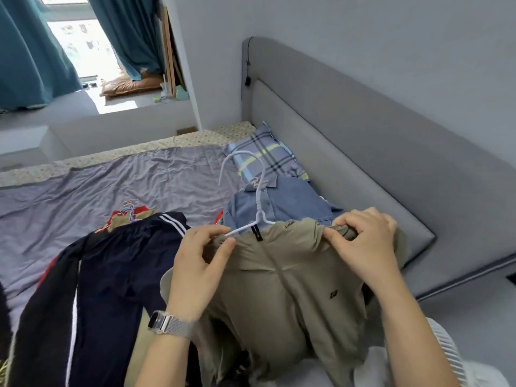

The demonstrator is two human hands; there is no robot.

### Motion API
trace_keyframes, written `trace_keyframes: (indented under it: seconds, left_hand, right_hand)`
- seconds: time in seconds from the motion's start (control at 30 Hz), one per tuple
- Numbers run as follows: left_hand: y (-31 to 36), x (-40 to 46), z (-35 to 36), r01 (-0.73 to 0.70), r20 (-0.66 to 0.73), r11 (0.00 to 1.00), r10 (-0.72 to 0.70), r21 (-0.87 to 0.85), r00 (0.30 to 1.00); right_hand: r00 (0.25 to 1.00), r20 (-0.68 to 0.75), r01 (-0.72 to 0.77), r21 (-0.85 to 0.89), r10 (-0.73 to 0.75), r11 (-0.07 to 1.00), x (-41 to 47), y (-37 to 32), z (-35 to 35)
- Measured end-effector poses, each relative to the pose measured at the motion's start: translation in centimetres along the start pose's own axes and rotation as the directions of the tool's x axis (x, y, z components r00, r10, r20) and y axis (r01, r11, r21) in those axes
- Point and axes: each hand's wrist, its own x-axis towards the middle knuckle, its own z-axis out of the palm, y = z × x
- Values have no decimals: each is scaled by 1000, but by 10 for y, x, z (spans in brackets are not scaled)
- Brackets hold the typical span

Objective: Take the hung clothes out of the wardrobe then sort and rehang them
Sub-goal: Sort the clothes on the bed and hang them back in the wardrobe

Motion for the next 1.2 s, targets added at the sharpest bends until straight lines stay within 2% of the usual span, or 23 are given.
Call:
trace_keyframes:
  seconds: [0.17,0.27,0.5,0.57,0.7,0.77,0.9,1.0,1.07,1.2]
  left_hand:
    - [-24,35,3,30,21,998,-29,-50,999]
    - [-35,65,17,50,28,999,-50,-19,998]
    - [-34,130,41,-107,161,992,96,62,982]
    - [-51,152,46,-60,88,991,50,121,995]
    - [-86,181,57,175,-99,949,-153,263,983]
    - [-89,187,61,255,-182,938,-215,236,959]
    - [-87,197,72,303,-192,935,-268,187,944]
    - [-94,205,88,376,-202,911,-341,170,918]
    - [-99,206,100,415,-217,897,-379,152,900]
    - [-109,205,120,485,-203,862,-453,148,868]
  right_hand:
    - [999,-34,6,1,-6,1000,45,16,19]
    - [998,-49,-33,-12,32,999,57,25,25]
    - [996,-21,-86,-2,86,996,122,54,20]
    - [995,-14,-103,38,103,994,151,60,32]
    - [982,97,-172,111,162,979,201,70,89]
    - [977,153,-168,138,147,976,229,76,117]
    - [964,252,-123,164,79,979,296,97,177]
    - [933,352,-103,53,77,993,325,128,243]
    - [903,410,-119,-51,129,992,333,152,283]
    - [817,547,-105,-172,183,980,349,187,342]
